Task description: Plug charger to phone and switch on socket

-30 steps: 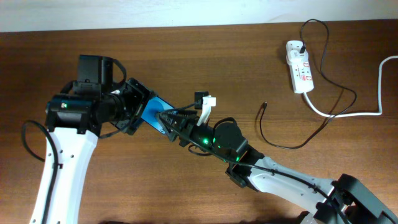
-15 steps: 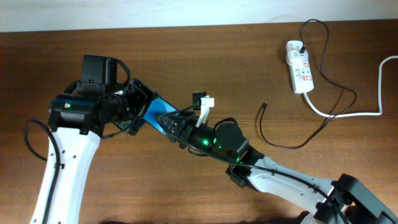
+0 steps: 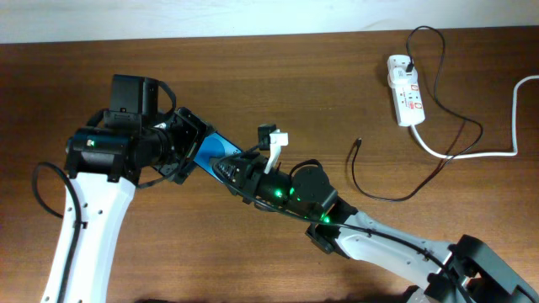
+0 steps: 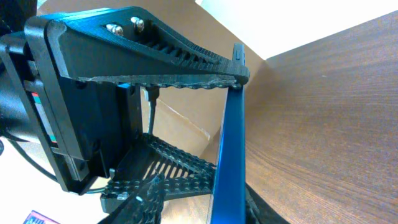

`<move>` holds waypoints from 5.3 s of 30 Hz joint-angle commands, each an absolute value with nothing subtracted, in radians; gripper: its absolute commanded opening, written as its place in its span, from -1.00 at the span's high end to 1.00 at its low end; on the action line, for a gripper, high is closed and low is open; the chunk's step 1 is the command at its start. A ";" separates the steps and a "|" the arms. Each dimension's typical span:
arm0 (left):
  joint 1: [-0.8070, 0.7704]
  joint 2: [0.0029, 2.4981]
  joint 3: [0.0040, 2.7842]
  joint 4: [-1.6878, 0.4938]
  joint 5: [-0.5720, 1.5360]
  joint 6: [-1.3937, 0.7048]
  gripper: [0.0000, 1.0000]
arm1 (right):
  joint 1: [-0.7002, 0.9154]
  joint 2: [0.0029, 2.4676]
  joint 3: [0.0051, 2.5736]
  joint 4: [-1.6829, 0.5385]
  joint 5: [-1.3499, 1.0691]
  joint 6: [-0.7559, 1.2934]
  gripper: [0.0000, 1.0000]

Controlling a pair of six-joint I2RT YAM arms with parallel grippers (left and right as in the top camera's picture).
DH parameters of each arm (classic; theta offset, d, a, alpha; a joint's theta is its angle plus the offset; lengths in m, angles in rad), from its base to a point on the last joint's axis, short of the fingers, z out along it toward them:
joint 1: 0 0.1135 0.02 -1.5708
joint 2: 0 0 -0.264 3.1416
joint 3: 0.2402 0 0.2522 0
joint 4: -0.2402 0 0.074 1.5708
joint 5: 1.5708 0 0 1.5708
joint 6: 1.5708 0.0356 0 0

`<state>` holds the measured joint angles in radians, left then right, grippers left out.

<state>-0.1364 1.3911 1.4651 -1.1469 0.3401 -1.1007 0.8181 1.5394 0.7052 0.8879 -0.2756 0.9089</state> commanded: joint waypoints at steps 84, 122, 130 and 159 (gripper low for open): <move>-0.176 1.198 1.472 -1.381 0.043 -0.833 -0.99 | 0.528 1.546 0.726 0.409 -0.733 1.898 0.92; -0.176 0.881 1.471 -1.363 0.207 -1.047 -0.98 | 0.364 1.546 0.722 0.913 -1.198 1.901 0.92; -0.176 0.882 1.333 -1.306 0.206 -1.025 -0.99 | 0.366 1.546 0.722 0.912 -1.193 1.901 0.91; -0.177 1.121 1.192 -0.964 0.327 -1.317 -0.99 | 0.519 1.546 0.722 0.736 -0.711 1.902 0.92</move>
